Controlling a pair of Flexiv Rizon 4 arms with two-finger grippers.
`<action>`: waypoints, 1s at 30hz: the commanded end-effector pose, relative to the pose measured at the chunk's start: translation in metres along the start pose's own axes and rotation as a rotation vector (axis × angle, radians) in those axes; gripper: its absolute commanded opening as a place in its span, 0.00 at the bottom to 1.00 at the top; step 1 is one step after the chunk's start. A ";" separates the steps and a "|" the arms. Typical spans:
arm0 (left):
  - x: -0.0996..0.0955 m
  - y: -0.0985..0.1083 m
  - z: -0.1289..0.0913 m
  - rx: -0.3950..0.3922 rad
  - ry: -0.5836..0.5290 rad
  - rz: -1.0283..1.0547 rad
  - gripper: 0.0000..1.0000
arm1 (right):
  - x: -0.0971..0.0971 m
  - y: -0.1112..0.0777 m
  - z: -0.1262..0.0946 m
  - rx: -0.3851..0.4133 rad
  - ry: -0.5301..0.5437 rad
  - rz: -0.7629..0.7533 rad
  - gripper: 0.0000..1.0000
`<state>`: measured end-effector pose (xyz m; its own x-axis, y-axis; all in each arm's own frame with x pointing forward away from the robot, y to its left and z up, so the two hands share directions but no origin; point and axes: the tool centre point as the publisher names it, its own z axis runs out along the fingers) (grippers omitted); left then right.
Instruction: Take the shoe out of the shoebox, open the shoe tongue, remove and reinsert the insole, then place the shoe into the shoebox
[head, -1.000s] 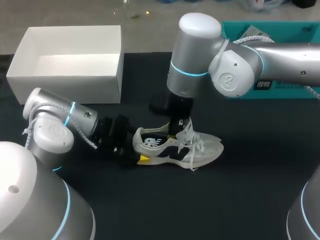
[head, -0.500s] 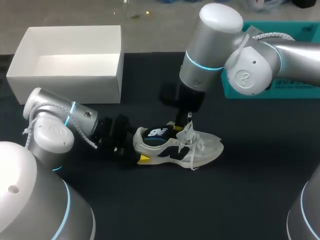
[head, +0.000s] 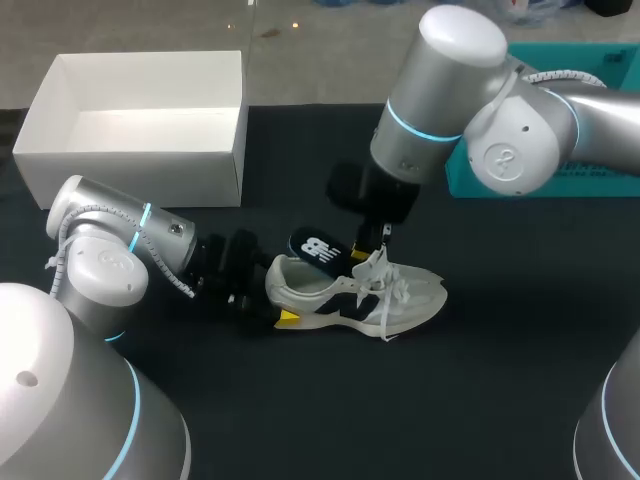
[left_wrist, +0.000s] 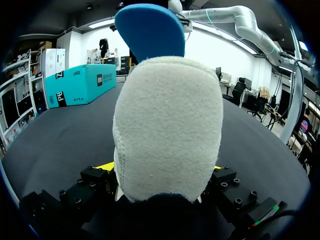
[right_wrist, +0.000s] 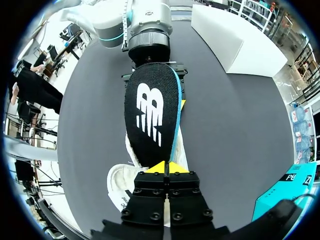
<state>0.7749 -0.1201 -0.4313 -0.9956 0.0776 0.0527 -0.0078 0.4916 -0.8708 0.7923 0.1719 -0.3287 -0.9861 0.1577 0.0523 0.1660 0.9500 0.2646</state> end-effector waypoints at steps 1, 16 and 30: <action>0.000 0.004 0.002 -0.001 0.001 0.000 0.00 | -0.001 0.013 0.014 -0.007 0.020 -0.014 0.00; 0.000 0.004 0.002 -0.001 0.001 0.000 0.00 | -0.002 0.036 0.035 -0.061 0.108 -0.077 0.26; 0.000 0.004 0.002 -0.001 0.001 0.000 0.00 | -0.001 0.038 0.053 -0.067 0.241 -0.134 0.36</action>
<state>0.7749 -0.1201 -0.4313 -0.9956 0.0776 0.0528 -0.0078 0.4917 -0.8707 0.7941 0.2136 -0.3589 -0.9745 -0.0390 0.2212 0.0425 0.9350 0.3520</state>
